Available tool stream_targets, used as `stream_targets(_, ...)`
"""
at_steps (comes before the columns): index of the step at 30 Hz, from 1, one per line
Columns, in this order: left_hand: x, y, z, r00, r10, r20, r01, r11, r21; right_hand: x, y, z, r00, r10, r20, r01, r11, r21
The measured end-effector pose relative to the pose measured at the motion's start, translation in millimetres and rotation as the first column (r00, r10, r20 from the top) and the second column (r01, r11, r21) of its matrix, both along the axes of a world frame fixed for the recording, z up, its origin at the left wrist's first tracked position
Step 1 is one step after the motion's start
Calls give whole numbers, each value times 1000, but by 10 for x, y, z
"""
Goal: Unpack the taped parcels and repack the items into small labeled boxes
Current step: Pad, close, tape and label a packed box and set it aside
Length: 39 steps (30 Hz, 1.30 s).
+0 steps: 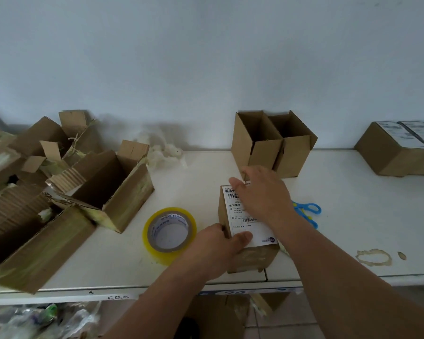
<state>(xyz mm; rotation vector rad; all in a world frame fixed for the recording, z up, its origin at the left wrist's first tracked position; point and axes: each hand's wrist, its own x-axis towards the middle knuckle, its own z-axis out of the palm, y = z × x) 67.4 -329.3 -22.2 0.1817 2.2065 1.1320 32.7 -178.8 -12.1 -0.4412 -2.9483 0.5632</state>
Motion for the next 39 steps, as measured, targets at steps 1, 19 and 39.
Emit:
stream_targets(1,1,2,2,1000,-3,-2,3,1000,-5,-21,-45,33,998,57,-7,-57,997,48)
stream_targets(19,76,11,-152,992,95,89,-105,988,117,-23,-116,1,977,164,138,-180,977,112)
stream_targets(39,188,103,-326,940,259,221,-312,914,257,554,115,-171,987,-94,128,154,759,-633)
